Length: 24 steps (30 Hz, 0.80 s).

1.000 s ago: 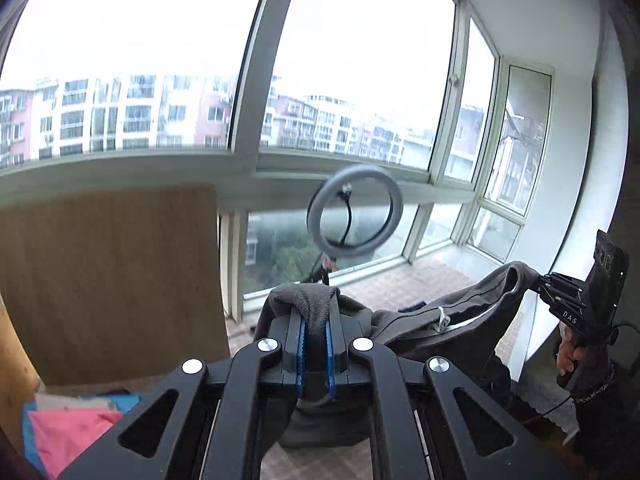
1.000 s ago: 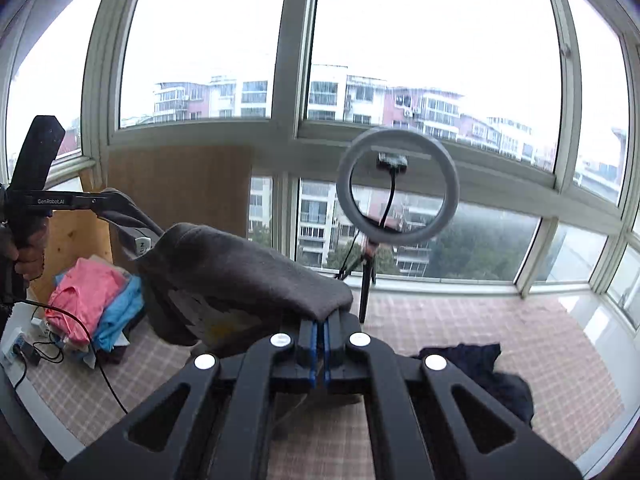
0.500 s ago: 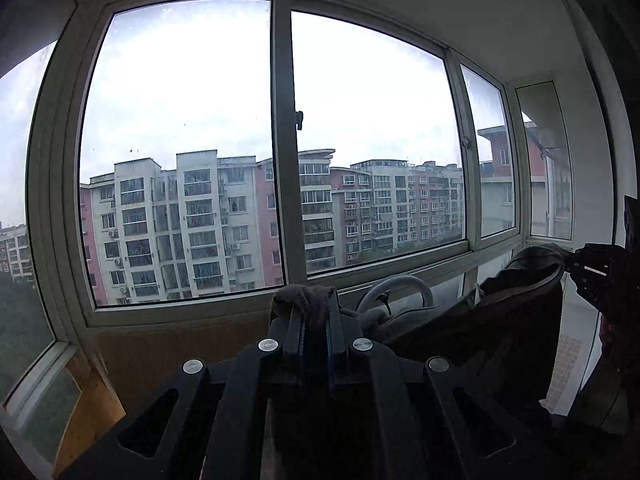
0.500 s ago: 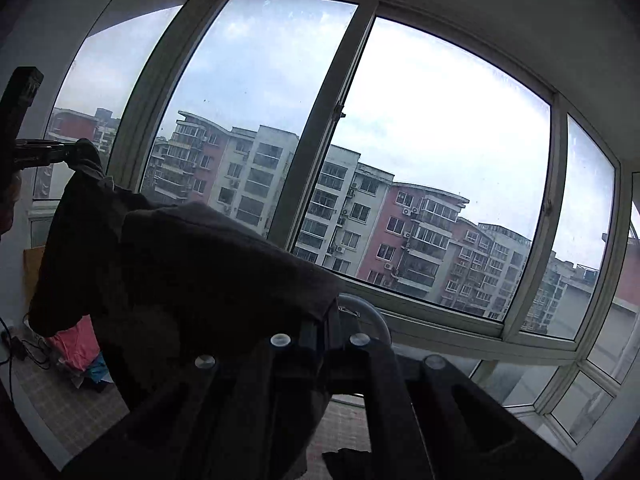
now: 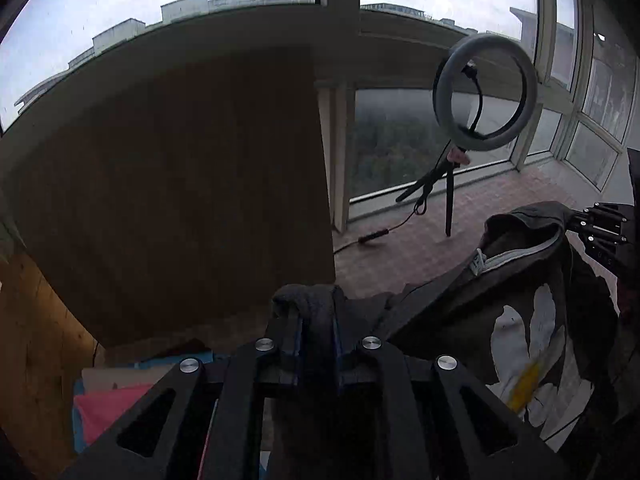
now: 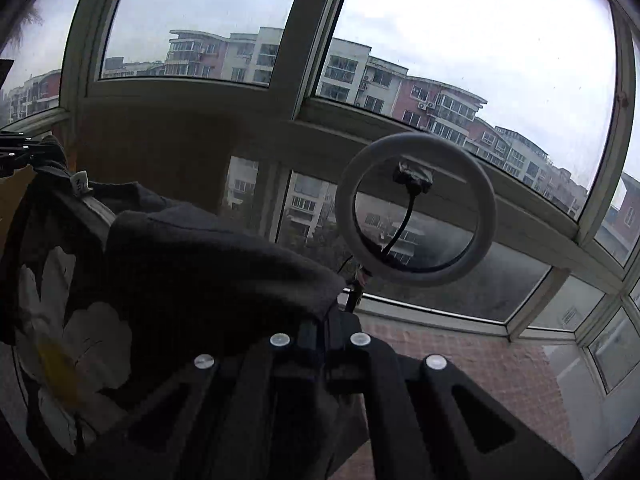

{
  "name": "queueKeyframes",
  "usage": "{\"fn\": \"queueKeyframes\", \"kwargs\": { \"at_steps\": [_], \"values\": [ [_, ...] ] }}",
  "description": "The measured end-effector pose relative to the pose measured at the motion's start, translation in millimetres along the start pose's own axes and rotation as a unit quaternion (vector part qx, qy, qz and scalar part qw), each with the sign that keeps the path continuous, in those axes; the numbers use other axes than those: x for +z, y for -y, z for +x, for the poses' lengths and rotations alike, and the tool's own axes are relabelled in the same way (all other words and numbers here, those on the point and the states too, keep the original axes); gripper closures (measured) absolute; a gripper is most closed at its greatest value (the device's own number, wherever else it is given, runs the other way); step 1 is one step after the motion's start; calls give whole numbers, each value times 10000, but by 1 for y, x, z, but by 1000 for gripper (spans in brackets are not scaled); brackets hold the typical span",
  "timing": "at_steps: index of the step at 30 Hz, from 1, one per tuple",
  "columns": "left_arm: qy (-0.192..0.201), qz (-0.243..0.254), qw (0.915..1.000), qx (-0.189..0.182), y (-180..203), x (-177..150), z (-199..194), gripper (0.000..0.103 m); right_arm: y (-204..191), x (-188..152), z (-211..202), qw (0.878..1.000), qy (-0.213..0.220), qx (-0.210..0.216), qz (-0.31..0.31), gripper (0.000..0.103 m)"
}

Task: Fold clothes

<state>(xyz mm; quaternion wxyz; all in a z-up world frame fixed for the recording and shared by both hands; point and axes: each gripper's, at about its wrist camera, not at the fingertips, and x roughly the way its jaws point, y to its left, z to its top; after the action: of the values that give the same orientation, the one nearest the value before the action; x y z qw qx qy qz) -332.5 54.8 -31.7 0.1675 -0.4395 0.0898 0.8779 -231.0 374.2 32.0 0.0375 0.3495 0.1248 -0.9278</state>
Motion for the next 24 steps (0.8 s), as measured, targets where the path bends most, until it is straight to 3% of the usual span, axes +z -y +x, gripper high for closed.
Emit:
{"fn": "queueKeyframes", "kwargs": {
  "at_steps": [3, 5, 7, 9, 11, 16, 18, 24],
  "values": [
    [-902, -279, 9955, -68, -17, -52, 73, 91, -10, -65, 93, 9913, -1227, 394, 259, 94],
    [-1082, -249, 9936, -188, -17, -83, 88, 90, -5, -107, 104, 9879, -1436, 435, 391, 87],
    [-1130, -21, 9936, -5, -4, -104, 94, 91, 13, -129, 111, 9854, -1533, 473, 568, 74],
    [-1131, 76, 9935, -61, 1, -118, 95, 87, 33, -149, 117, 9826, -1622, 512, 750, 57],
    [-1035, -32, 9946, 20, -9, -125, 87, 84, 50, -166, 124, 9798, -1731, 458, 895, 57],
    [-655, -482, 9967, 69, -30, -123, 59, 79, 54, -165, 152, 9830, -1625, 515, 689, 57],
    [-679, -388, 9964, 319, -29, -124, 58, 80, 49, -154, 171, 9840, -1570, 706, 468, 55],
    [-793, -407, 9949, 471, -23, -133, 51, 80, 18, -131, 235, 9794, -1732, 999, -268, 51]
  ]
}}
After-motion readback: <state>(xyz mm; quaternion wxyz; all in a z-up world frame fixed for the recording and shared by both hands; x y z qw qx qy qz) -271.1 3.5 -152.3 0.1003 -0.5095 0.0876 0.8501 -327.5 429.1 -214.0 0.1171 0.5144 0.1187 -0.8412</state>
